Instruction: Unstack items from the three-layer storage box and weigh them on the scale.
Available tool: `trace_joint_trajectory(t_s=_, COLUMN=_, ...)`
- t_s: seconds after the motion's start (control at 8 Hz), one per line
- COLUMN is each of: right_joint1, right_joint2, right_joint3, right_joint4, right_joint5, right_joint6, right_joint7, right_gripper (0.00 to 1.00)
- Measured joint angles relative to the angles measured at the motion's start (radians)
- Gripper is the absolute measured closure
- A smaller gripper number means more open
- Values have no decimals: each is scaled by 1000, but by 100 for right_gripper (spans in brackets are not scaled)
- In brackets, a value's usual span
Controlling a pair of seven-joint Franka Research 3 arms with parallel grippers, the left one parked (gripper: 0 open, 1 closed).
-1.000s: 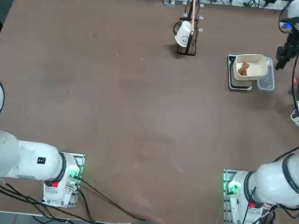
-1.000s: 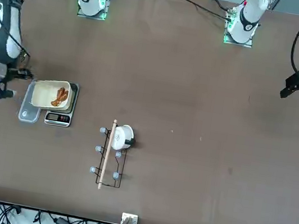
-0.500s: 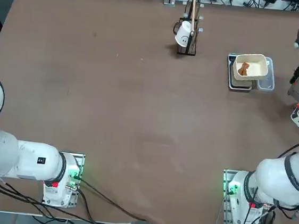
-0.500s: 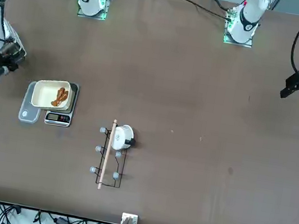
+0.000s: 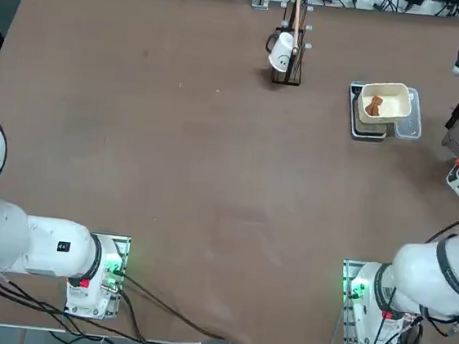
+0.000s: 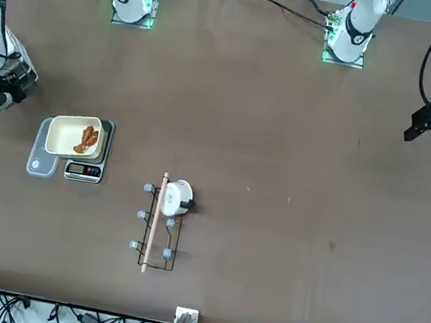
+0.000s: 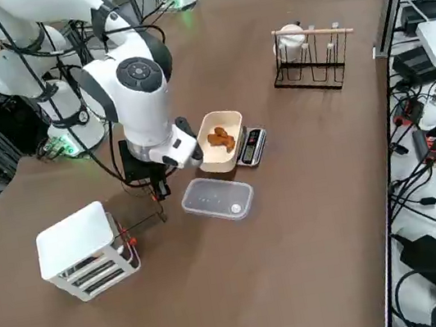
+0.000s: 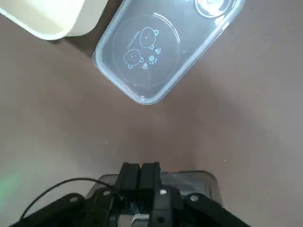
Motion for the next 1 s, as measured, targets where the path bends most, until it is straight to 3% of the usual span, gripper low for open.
trace_joint_trajectory(t_s=0.38, right_joint1=-70, right_joint2=-2, right_joint3=-11, right_joint4=-4, right_joint5=-88, right_joint6=-4, right_joint7=-19, right_gripper=98)
trace_joint_trajectory(t_s=1.0, right_joint1=-93, right_joint2=-6, right_joint3=-27, right_joint4=-13, right_joint5=-146, right_joint6=-14, right_joint7=-20, right_gripper=98)
